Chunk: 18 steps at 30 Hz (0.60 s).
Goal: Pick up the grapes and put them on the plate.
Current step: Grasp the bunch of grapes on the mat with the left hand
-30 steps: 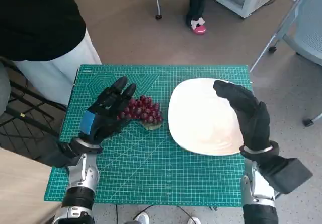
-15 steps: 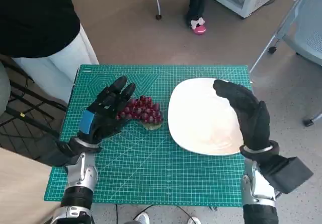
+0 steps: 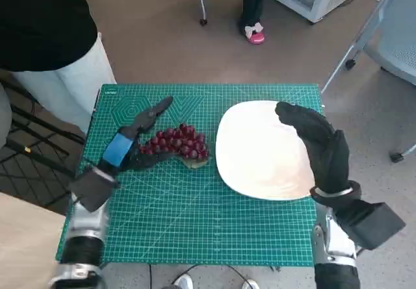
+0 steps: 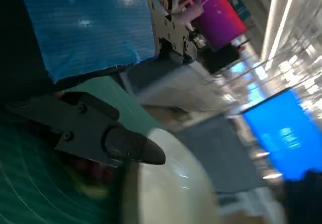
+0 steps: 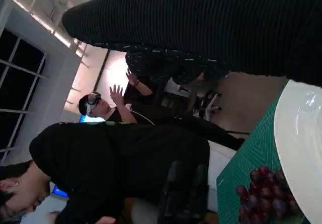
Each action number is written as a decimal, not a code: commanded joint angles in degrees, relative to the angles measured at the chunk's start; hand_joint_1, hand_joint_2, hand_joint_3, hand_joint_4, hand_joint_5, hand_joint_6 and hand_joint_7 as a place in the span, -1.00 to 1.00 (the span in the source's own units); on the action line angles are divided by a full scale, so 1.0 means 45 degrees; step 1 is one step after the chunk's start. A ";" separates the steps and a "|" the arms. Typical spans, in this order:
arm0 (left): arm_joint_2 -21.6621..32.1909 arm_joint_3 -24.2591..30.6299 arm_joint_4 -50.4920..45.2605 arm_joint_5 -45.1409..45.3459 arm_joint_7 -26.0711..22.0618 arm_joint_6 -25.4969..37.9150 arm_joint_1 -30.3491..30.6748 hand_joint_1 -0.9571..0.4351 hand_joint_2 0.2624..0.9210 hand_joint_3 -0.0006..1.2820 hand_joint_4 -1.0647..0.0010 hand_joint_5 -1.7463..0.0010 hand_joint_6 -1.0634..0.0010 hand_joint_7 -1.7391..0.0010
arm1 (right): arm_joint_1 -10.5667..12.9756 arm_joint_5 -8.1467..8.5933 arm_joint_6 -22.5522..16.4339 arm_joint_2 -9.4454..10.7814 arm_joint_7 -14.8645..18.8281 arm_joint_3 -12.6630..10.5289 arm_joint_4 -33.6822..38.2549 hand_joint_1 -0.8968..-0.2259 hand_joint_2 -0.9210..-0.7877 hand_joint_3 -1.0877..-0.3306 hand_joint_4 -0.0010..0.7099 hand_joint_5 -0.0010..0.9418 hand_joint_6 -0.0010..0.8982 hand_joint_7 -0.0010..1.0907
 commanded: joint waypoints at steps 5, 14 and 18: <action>0.0623 -0.1542 -0.3662 0.3418 0.0968 0.4014 0.0302 -0.10 0.49 -1.00 0.99 1.00 0.65 0.98 | 0.0174 -0.0001 0.0229 -0.0079 0.0024 -0.0024 0.0059 -0.20 -1.00 -0.47 0.01 -1.00 -1.00 -0.15; 0.0546 -0.3188 -0.4508 0.5564 0.1071 0.7044 -0.0254 0.02 0.40 -1.00 0.99 1.00 0.58 0.98 | 0.0184 -0.0048 0.0155 -0.0113 0.0012 -0.0032 0.0081 -0.20 -1.00 -0.47 0.01 -1.00 -1.00 -0.14; 0.0372 -0.3848 -0.4329 0.6175 0.0949 0.8170 -0.0667 0.06 0.40 -1.00 0.98 1.00 0.56 0.98 | 0.0191 -0.0081 0.0130 -0.0120 -0.0024 -0.0034 0.0071 -0.20 -1.00 -0.47 0.02 -0.99 -1.00 -0.14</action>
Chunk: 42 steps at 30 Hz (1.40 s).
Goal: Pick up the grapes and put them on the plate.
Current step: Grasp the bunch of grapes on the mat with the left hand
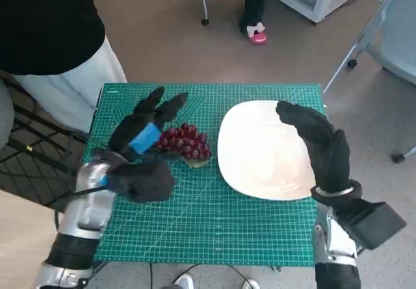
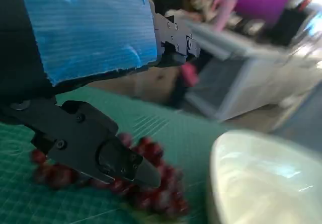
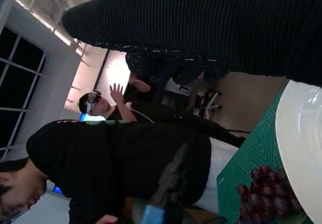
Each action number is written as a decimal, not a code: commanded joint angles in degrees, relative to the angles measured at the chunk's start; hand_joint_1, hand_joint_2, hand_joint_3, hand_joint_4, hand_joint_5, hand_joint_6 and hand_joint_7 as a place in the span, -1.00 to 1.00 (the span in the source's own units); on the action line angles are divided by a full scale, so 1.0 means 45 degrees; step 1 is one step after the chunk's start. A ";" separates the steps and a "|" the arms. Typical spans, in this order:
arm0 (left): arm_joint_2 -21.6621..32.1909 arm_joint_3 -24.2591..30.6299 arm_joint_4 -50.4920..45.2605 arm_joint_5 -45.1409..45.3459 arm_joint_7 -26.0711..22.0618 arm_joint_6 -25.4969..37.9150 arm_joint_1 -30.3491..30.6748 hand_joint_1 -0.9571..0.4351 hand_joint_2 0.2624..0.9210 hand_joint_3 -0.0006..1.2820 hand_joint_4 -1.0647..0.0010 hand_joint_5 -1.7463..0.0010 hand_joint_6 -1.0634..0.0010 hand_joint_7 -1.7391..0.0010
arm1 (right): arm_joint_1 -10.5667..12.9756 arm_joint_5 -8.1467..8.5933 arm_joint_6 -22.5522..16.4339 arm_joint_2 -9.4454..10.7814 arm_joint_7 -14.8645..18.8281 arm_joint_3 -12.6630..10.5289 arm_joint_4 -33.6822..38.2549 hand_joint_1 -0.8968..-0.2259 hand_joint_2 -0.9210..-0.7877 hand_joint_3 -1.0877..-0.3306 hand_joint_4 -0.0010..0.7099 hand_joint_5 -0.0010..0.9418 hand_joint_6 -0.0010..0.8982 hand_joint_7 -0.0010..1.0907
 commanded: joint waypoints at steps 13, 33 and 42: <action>-0.0752 -0.1743 0.1369 0.0087 -0.1841 0.3887 -0.2103 0.38 0.45 -0.99 0.99 1.00 0.55 1.00 | 0.0280 -0.0068 0.0069 -0.0081 -0.0076 -0.0074 0.0028 -0.20 -1.00 -0.47 0.02 -0.99 -1.00 -0.14; -0.0758 -0.3023 0.4159 0.0104 -0.1593 0.4224 -0.3447 0.34 0.47 -0.99 1.00 1.00 0.59 1.00 | 0.0461 -0.0275 -0.0123 -0.0028 -0.0376 -0.0100 -0.0024 -0.15 -1.00 -0.47 0.02 -0.99 -1.00 -0.13; -0.1013 -0.3352 0.6153 -0.0080 -0.0978 0.3962 -0.4145 0.34 0.47 -0.99 1.00 1.00 0.59 1.00 | 0.0496 -0.0291 -0.0196 -0.0017 -0.0441 -0.0057 0.0025 -0.16 -1.00 -0.47 0.02 -0.99 -1.00 -0.13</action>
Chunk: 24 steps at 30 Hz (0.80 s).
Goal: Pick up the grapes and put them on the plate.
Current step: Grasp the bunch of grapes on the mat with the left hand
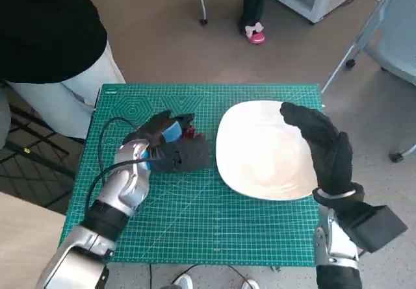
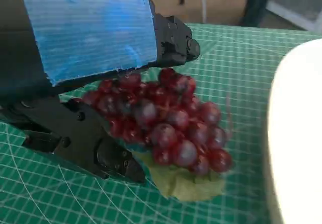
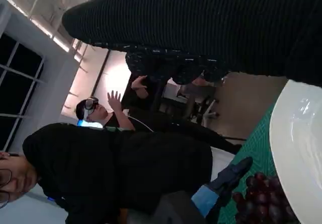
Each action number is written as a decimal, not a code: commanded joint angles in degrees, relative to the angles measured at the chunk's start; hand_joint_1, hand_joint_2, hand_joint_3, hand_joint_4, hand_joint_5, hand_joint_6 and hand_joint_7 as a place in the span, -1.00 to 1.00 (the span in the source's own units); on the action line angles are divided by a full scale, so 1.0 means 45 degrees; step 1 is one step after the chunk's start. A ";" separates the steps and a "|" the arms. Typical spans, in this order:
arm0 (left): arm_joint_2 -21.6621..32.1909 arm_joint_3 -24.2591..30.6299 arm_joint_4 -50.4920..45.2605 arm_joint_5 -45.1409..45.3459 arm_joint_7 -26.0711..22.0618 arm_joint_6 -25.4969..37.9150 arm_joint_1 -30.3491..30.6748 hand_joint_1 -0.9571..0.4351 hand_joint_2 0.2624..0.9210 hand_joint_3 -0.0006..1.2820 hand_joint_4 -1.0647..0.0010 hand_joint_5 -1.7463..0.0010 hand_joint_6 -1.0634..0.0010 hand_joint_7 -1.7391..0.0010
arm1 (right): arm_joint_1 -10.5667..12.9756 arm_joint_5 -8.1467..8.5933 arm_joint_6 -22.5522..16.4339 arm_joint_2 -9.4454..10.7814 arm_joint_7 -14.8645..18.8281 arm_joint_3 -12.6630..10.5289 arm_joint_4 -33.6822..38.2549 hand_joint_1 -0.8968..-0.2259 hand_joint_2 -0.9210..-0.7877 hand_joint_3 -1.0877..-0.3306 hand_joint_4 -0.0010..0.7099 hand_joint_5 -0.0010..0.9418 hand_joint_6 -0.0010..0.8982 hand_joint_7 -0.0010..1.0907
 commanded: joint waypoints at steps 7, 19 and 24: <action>-0.0718 -0.0537 0.4125 -0.0219 0.1077 -0.0771 -0.1577 0.37 0.47 -0.99 1.00 1.00 0.59 1.00 | 0.0336 -0.0070 0.0003 0.0031 -0.0038 0.0002 0.0136 -0.16 -1.00 -0.47 0.02 -0.99 -1.00 -0.13; -0.1389 -0.0888 0.7248 -0.0416 0.1316 -0.1269 -0.2744 0.39 0.51 -0.99 0.99 1.00 0.55 0.99 | 0.0428 -0.0018 0.0083 -0.0008 0.0017 0.0026 0.0031 -0.16 -1.00 -0.47 0.02 -0.99 -1.00 -0.13; -0.1440 -0.0832 0.7557 -0.0659 0.1327 -0.1417 -0.2831 0.39 0.53 -0.98 0.97 0.99 0.52 0.98 | 0.0425 0.0007 0.0113 -0.0048 0.0053 0.0017 0.0049 -0.16 -1.00 -0.47 0.02 -0.99 -1.00 -0.13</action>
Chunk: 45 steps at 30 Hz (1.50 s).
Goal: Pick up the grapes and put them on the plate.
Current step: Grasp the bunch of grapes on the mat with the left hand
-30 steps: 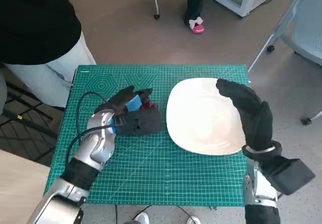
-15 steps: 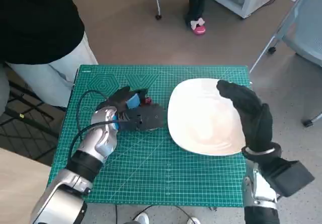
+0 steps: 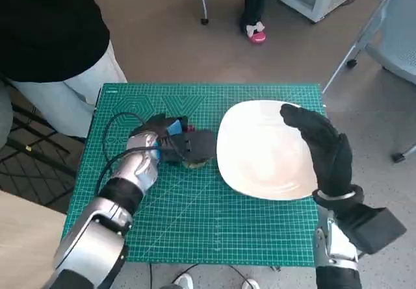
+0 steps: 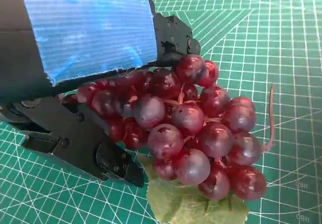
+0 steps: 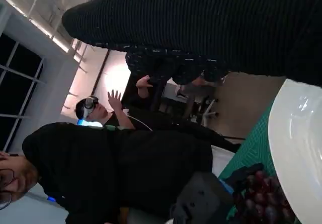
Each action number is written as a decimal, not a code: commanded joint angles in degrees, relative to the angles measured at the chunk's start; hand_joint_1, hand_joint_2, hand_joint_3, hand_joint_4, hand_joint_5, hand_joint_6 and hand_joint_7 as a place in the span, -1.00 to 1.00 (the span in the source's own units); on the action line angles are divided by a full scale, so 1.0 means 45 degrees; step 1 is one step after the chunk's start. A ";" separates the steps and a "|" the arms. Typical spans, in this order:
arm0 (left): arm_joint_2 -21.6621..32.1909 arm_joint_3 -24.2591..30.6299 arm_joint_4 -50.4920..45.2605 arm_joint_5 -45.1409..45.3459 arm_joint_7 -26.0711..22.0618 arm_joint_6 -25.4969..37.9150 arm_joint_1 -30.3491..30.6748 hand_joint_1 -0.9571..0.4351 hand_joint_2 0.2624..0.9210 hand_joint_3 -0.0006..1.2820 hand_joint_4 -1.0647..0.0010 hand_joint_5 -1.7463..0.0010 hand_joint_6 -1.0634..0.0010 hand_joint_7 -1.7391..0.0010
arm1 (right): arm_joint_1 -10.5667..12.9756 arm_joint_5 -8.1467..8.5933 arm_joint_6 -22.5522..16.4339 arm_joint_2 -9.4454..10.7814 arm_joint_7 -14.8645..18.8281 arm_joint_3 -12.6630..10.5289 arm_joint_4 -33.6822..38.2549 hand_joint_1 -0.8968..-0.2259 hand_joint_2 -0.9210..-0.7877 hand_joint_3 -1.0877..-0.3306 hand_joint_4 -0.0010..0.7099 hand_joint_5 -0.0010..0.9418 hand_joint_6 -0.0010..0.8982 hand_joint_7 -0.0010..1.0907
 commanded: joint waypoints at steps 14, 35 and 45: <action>-0.0161 -0.0114 0.0676 -0.0549 0.0406 -0.0720 0.0228 0.44 0.57 -0.98 0.90 0.99 0.42 0.98 | 0.0264 -0.0034 0.0229 -0.0084 0.0051 0.0021 0.0027 -0.16 -1.00 -0.47 0.03 -0.99 -1.00 -0.13; -0.0073 -0.0957 0.0861 -0.0163 0.1268 -0.1007 0.0193 0.85 0.98 -0.57 0.19 -0.62 -0.14 0.94 | 0.0188 -0.0009 0.0190 -0.0070 0.0067 0.0014 0.0146 -0.15 -1.00 -0.47 0.03 -0.99 -1.00 -0.13; 0.0006 -0.1450 0.0688 0.0203 0.1896 -0.0884 0.0236 0.52 1.00 -0.54 0.33 -0.73 -0.07 -0.14 | 0.0158 -0.0080 0.0167 -0.0037 -0.0010 0.0028 0.0155 -0.15 -1.00 -0.47 0.03 -0.99 -1.00 -0.13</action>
